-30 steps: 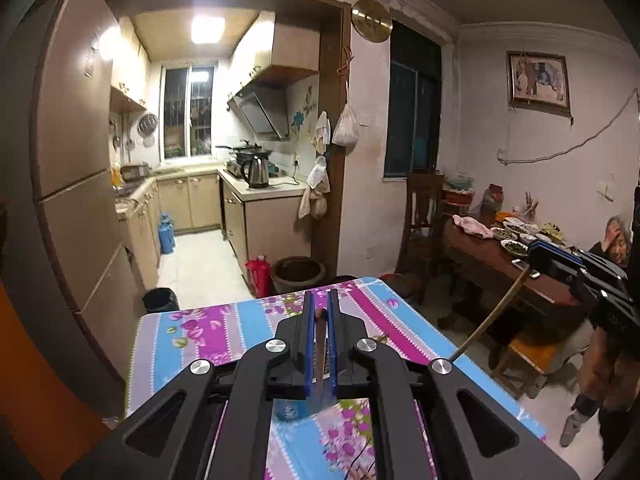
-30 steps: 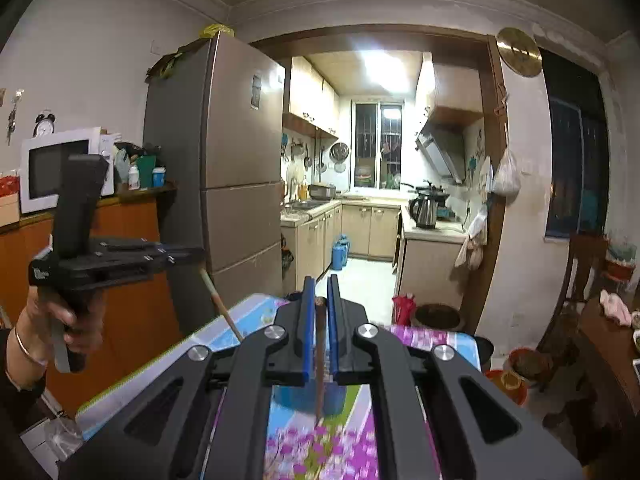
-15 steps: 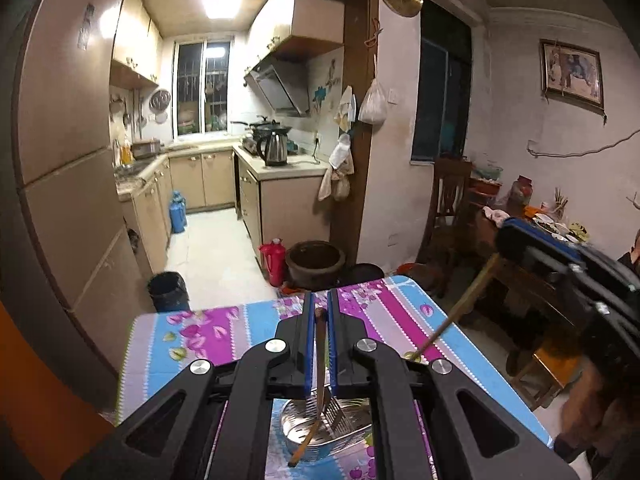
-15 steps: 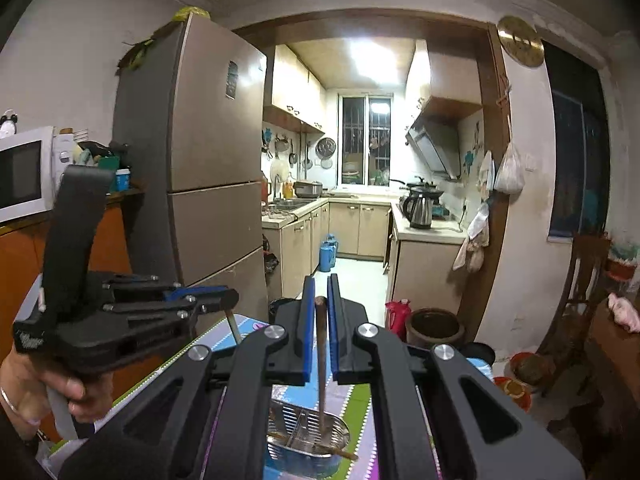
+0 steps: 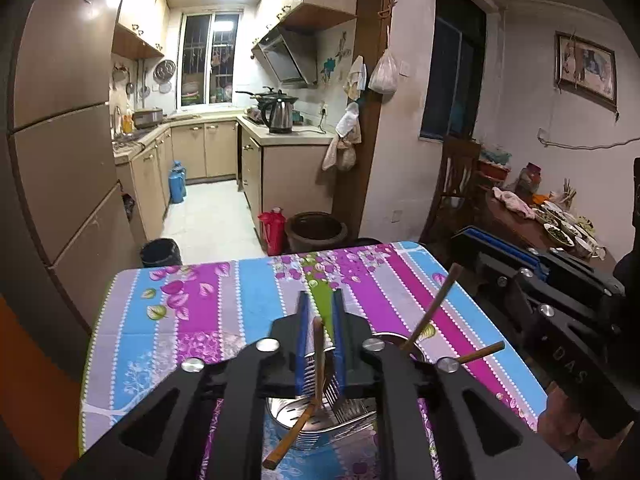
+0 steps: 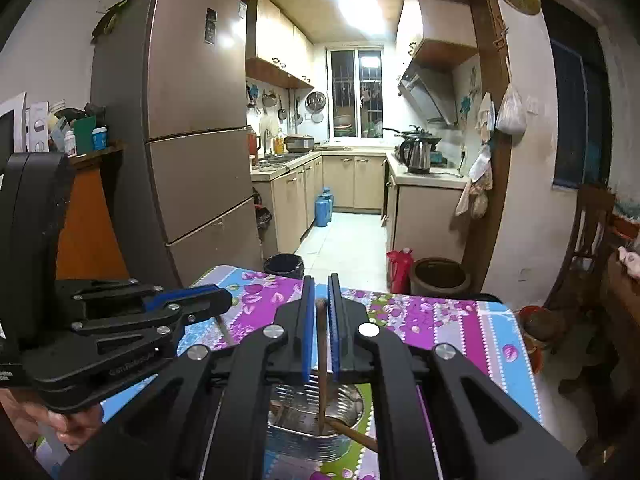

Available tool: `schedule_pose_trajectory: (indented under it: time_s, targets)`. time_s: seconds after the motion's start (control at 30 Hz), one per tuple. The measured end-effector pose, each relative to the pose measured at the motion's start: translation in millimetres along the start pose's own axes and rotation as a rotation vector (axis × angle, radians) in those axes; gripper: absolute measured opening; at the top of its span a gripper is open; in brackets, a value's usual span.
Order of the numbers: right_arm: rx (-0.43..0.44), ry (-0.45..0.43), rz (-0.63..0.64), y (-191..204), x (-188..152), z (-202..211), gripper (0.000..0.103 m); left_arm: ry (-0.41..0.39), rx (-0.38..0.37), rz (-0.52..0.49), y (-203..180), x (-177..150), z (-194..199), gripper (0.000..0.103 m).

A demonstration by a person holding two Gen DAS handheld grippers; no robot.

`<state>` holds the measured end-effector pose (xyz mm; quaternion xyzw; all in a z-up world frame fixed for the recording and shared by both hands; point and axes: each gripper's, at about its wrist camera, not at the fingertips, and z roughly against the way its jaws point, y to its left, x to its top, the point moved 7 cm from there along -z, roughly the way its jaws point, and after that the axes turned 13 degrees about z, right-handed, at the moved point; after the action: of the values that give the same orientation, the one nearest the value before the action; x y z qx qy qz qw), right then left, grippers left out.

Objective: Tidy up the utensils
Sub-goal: 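Drop the chopsticks into the holder by opening both grippers, then move both open grippers back over the remaining chopsticks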

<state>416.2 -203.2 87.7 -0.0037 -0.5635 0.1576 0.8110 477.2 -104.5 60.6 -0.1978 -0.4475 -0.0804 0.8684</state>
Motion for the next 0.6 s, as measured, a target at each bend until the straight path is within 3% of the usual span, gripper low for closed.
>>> schedule_pose_trajectory:
  time_s: [0.1,0.23,0.3,0.33,0.37,0.43,0.6]
  targets:
    - [-0.023,-0.065,0.004,-7.8,17.2,26.5,0.005,-0.098,-0.017,-0.024,-12.4,20.9,36.0,0.014]
    - [-0.062,-0.179,0.0,-28.1,44.5,94.0,0.005,-0.258,0.024,-0.058,-20.8,46.5,110.0,0.015]
    - [-0.093,-0.239,0.024,-35.9,47.5,143.3,0.007,-0.335,0.044,-0.096,-26.8,44.4,151.3,0.025]
    - [-0.103,-0.26,0.037,-40.3,45.2,163.0,0.018,-0.397,0.064,-0.128,-30.1,37.4,181.1,0.041]
    - [-0.114,-0.285,0.045,-43.1,39.1,189.5,0.044,-0.44,0.086,-0.153,-32.3,29.1,202.0,0.058]
    - [-0.125,-0.328,0.057,-48.0,22.7,234.1,0.073,-0.507,0.106,-0.22,-37.8,-0.2,245.1,0.074]
    - [-0.125,-0.317,0.068,-47.4,-59.1,322.3,0.075,-0.487,0.118,-0.285,-33.1,-85.5,299.8,0.075]
